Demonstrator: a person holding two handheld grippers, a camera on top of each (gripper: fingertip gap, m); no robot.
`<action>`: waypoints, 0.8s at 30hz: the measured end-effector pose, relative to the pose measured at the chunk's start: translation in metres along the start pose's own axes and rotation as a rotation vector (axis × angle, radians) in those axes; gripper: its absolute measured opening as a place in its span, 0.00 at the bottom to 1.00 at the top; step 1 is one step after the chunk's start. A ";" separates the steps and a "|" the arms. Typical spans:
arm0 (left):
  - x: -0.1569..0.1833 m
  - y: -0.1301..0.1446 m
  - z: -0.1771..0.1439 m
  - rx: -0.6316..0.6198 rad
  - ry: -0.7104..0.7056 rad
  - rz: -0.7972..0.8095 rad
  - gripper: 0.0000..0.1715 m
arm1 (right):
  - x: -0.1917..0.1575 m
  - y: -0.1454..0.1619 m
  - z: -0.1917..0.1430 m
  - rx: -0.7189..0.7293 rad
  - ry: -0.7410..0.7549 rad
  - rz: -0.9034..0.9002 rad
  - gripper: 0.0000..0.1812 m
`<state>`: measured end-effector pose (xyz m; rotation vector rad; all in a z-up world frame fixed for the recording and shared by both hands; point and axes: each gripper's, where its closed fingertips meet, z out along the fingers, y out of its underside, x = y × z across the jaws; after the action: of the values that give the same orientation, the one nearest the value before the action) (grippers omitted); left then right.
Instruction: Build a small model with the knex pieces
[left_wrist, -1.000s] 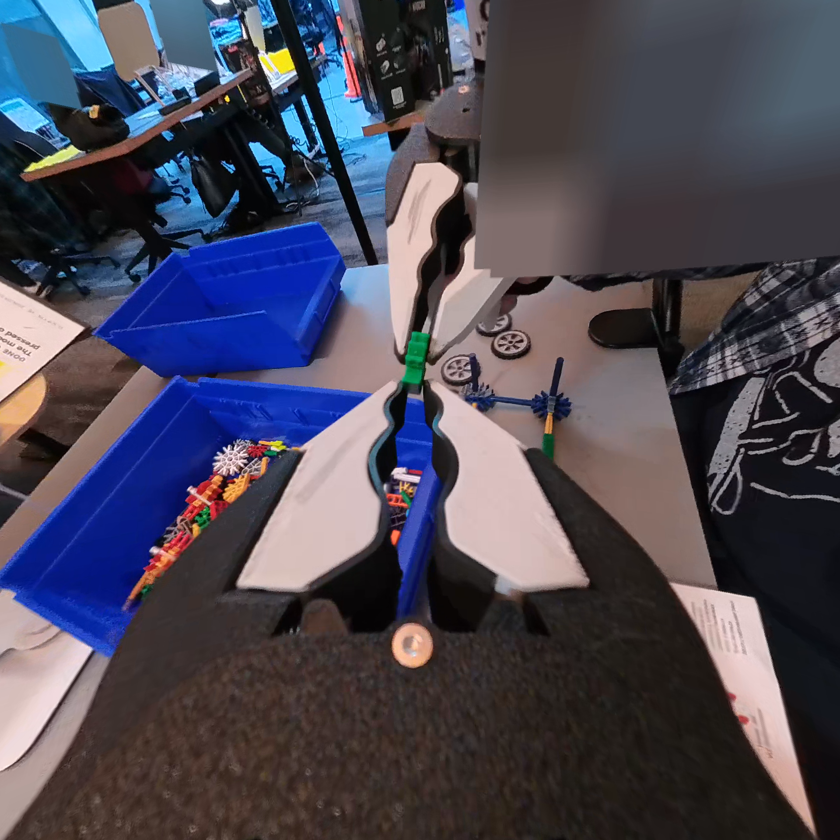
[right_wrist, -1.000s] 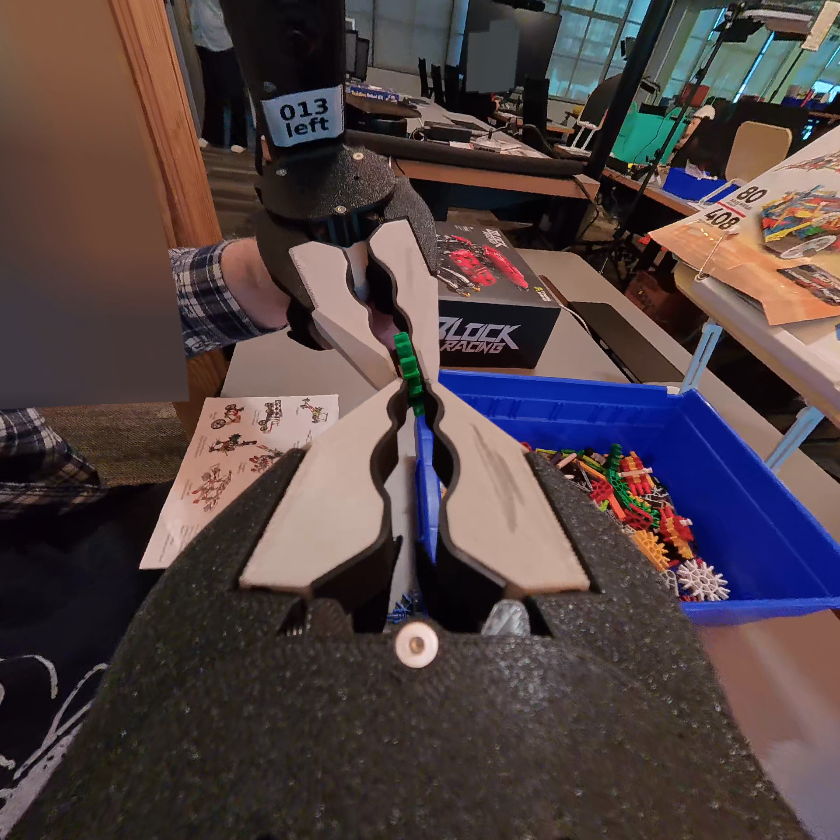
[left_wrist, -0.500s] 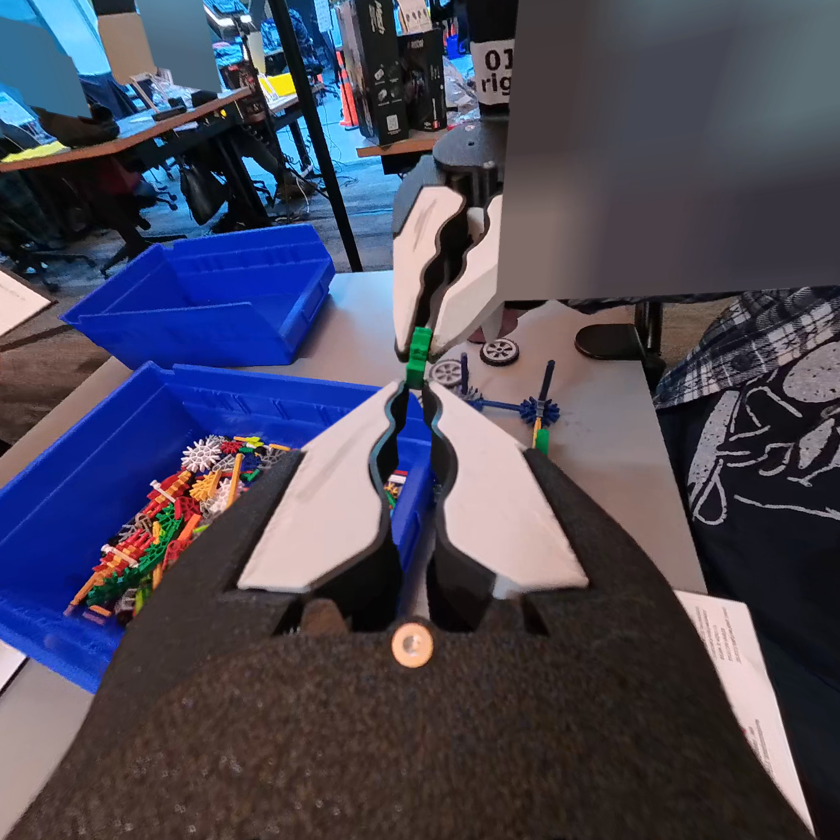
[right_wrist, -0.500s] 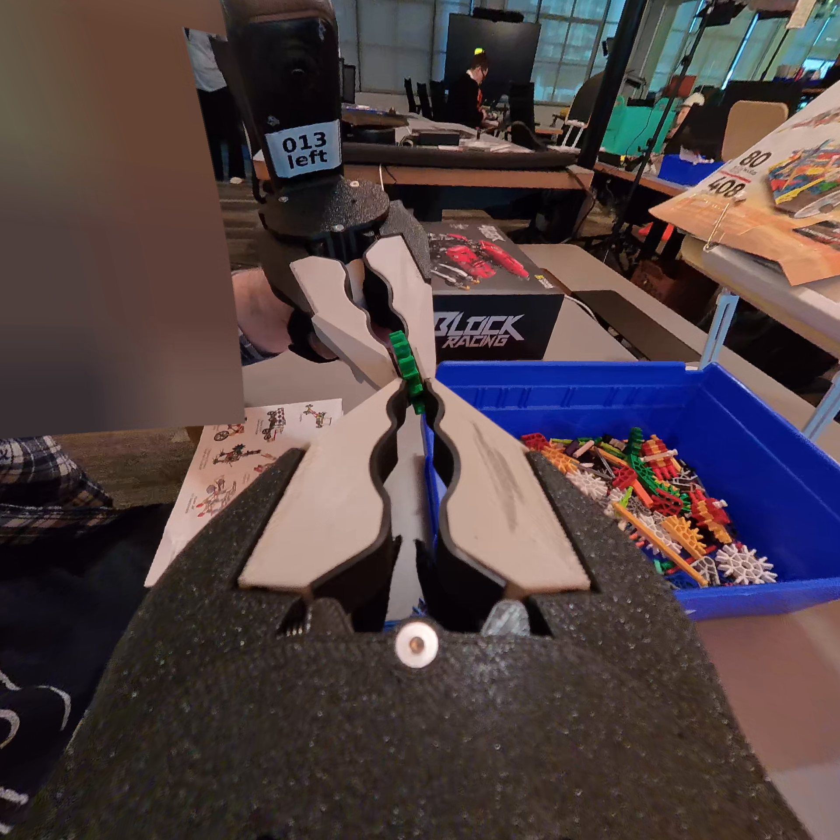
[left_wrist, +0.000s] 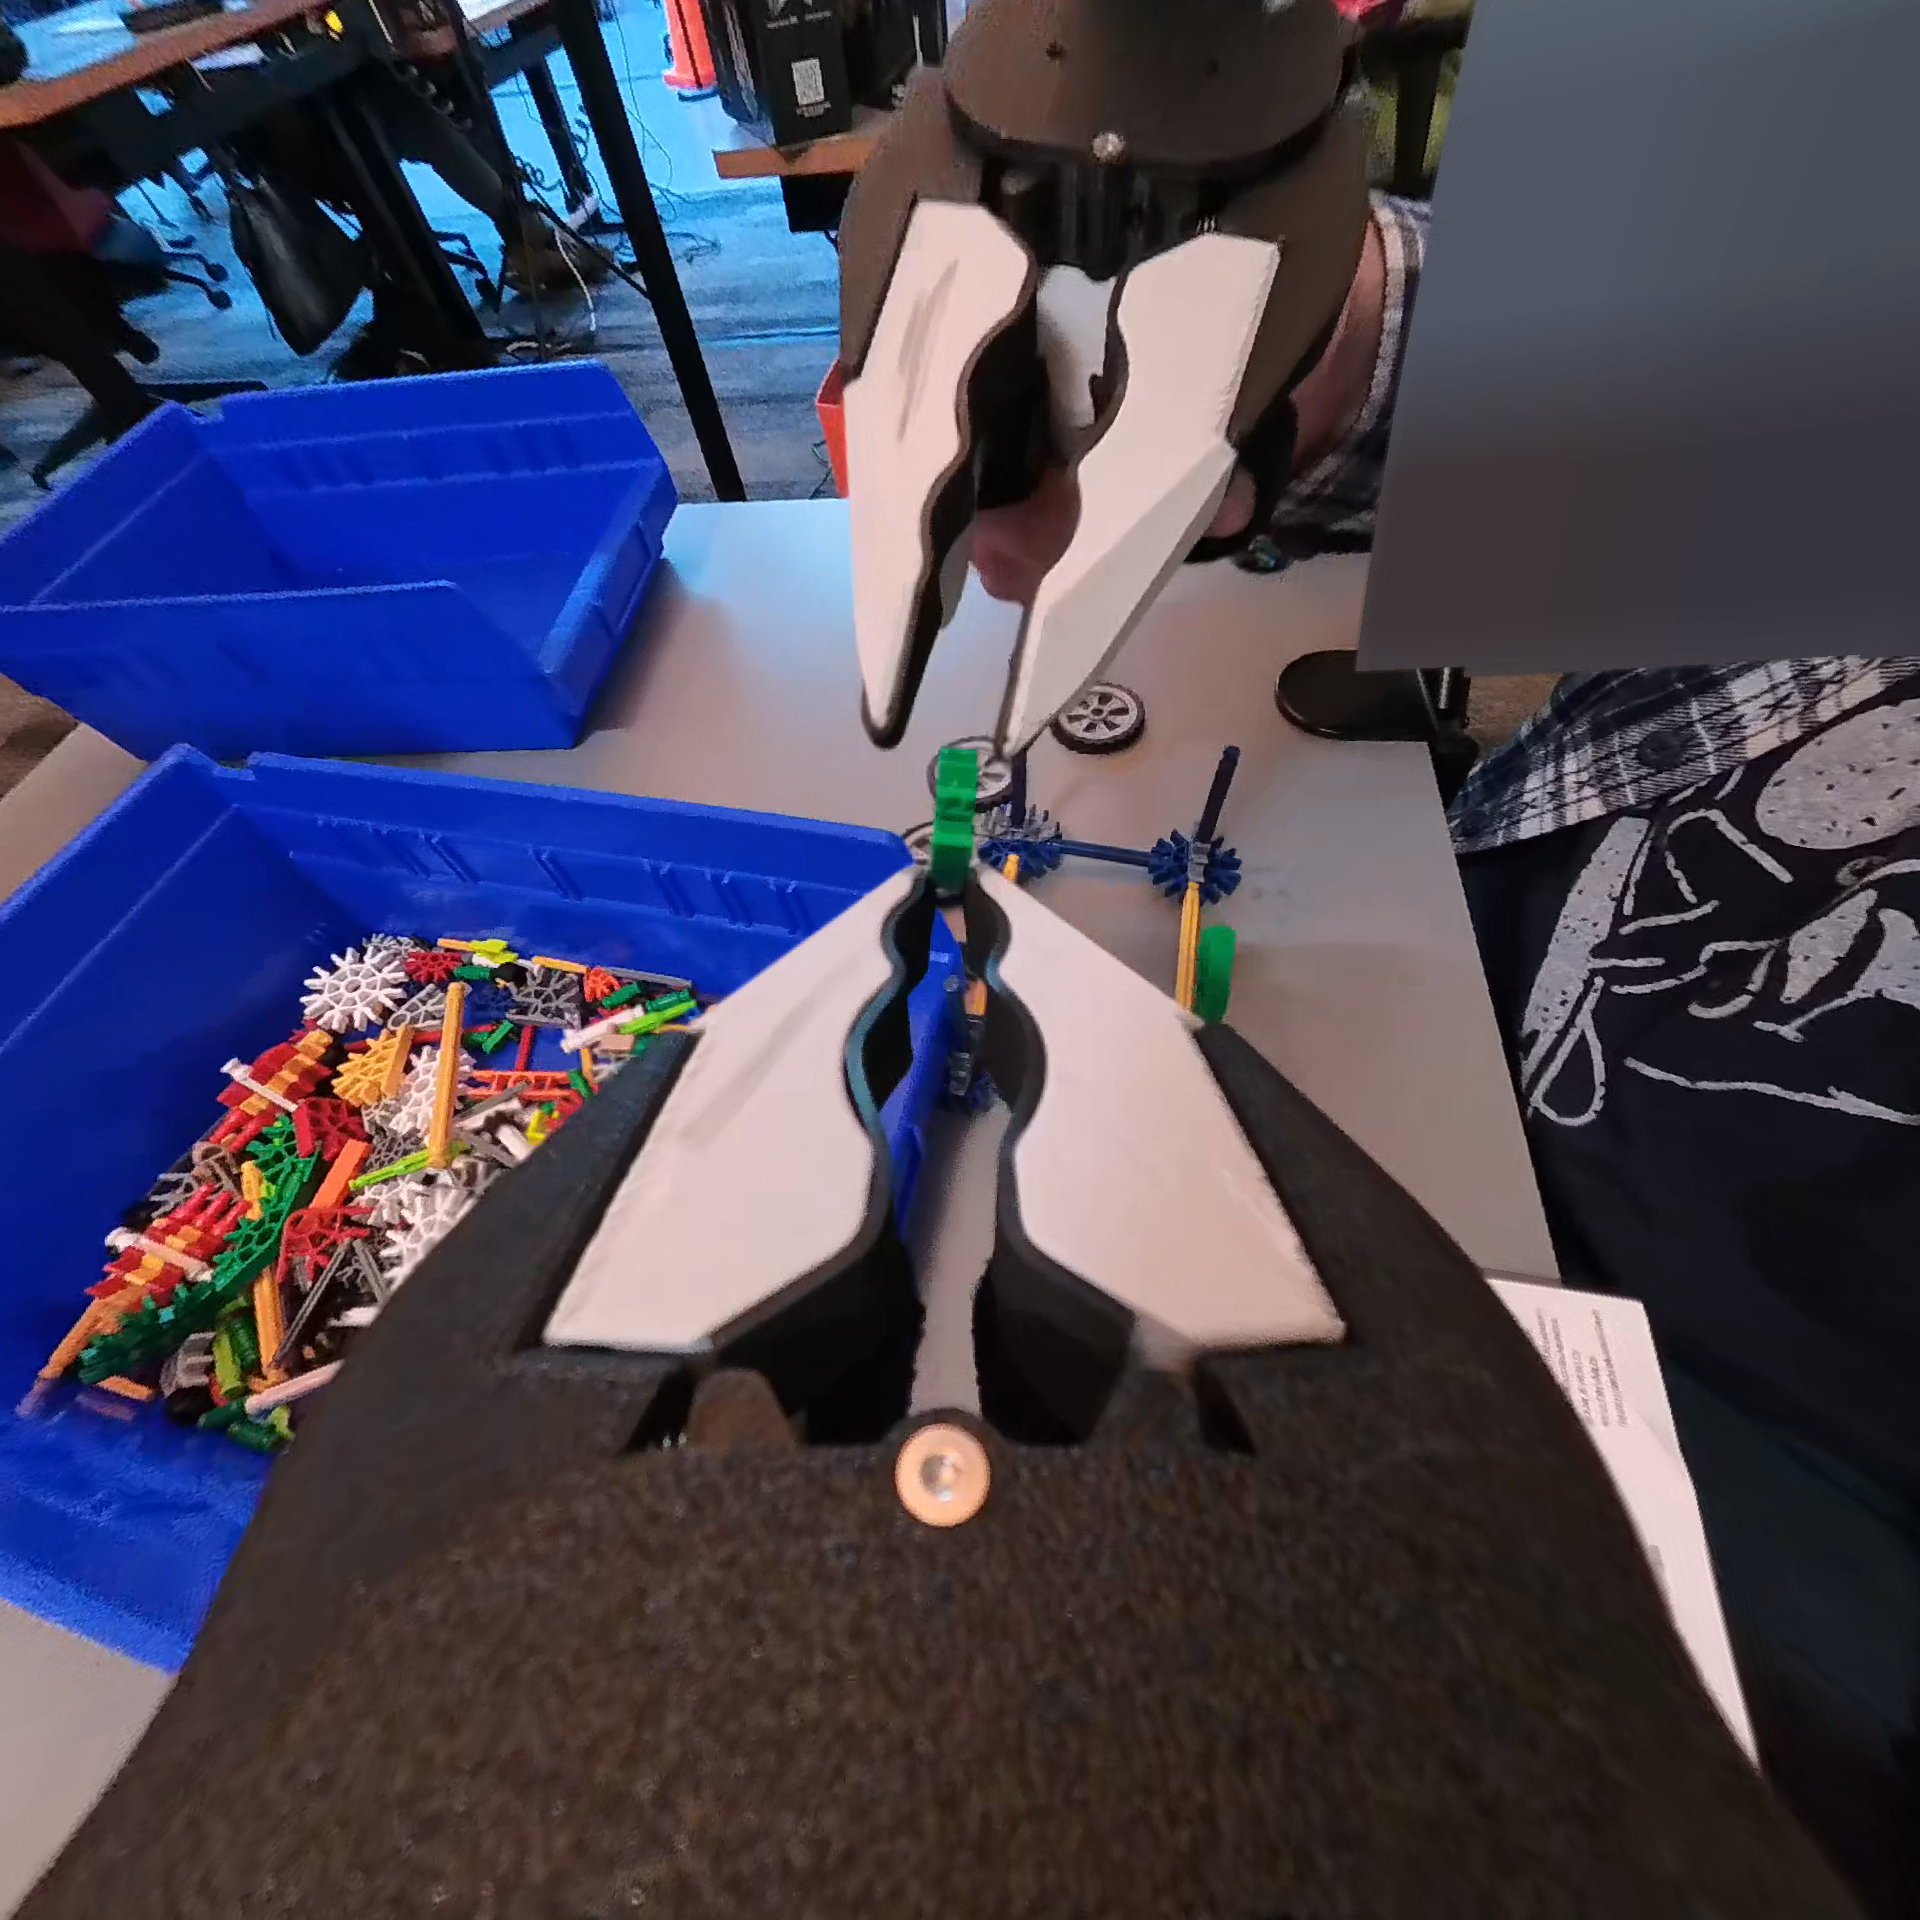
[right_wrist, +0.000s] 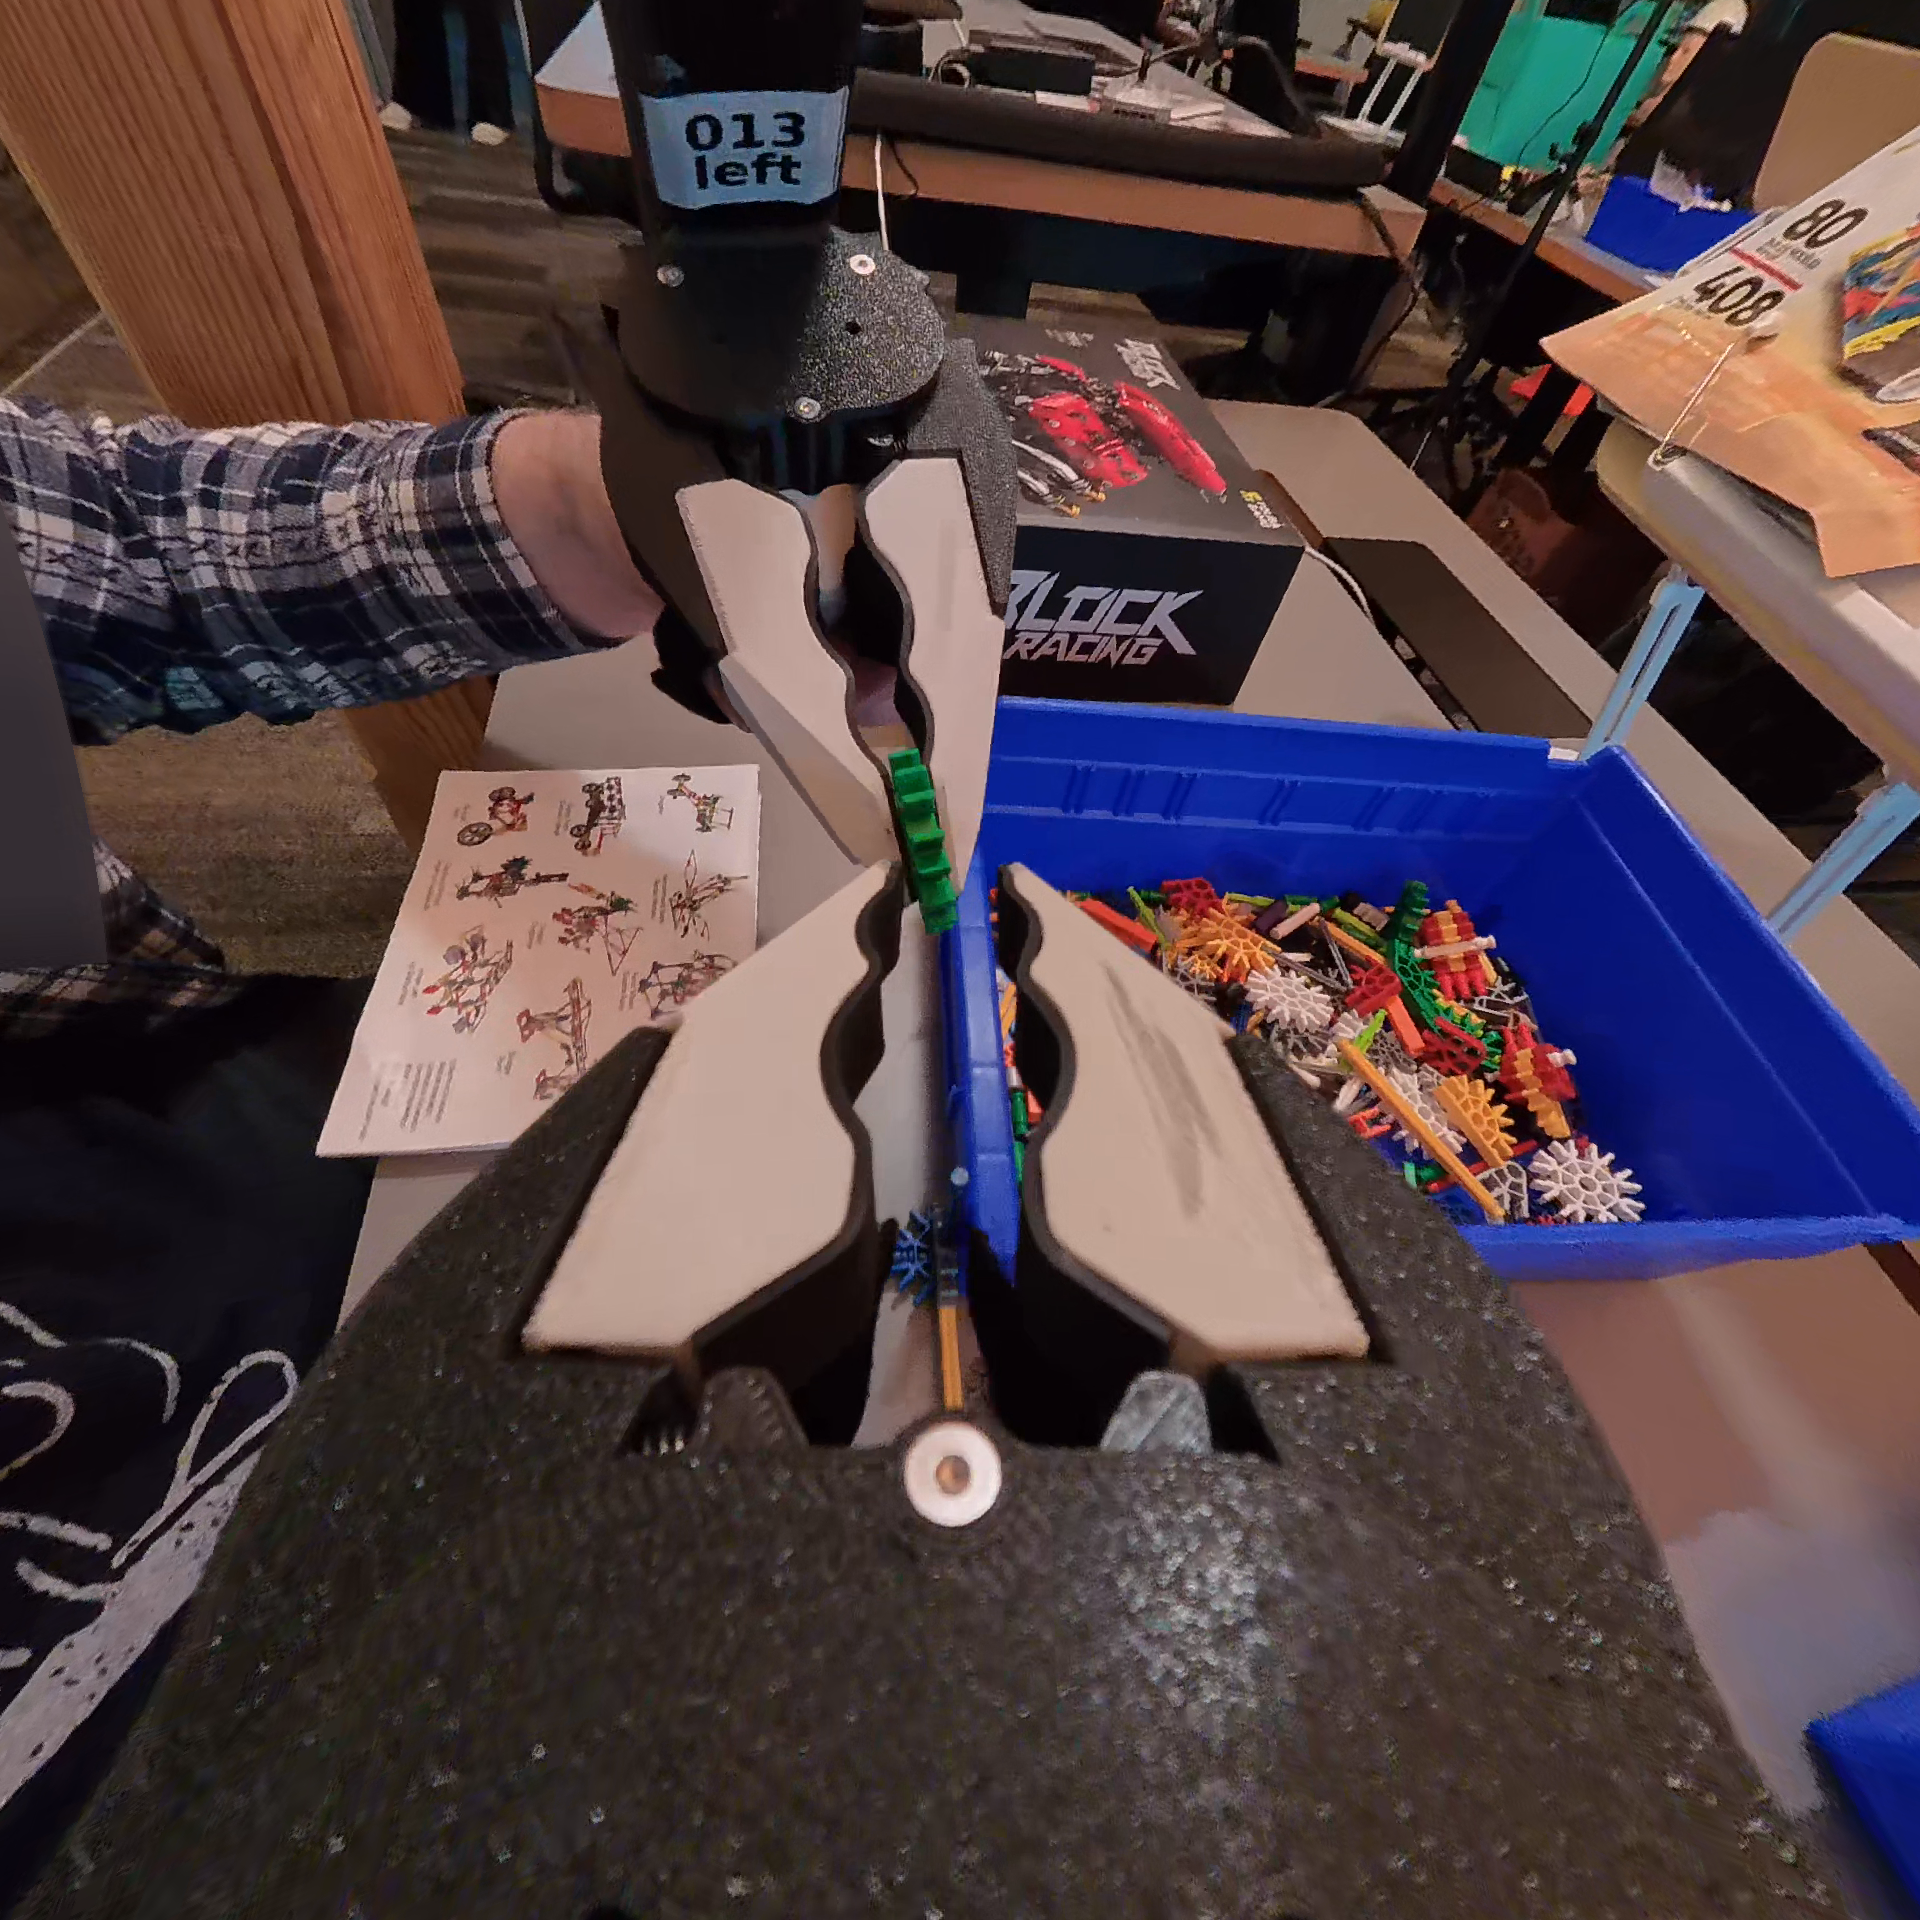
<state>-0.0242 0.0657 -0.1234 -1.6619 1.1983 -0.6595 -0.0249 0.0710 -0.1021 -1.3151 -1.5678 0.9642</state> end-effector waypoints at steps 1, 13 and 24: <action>0.001 0.000 0.001 -0.007 0.007 -0.002 0.02 | 0.001 0.001 -0.002 -0.008 0.001 -0.002 0.09; 0.011 0.011 0.017 -0.182 0.035 0.056 0.01 | -0.012 0.003 0.000 -0.140 -0.024 -0.126 0.09; 0.015 0.026 0.021 -0.205 0.076 -0.026 0.11 | 0.001 0.014 -0.014 -0.160 0.012 -0.070 0.02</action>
<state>-0.0114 0.0580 -0.1575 -1.8386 1.3380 -0.6380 -0.0074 0.0748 -0.1101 -1.3623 -1.6985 0.7997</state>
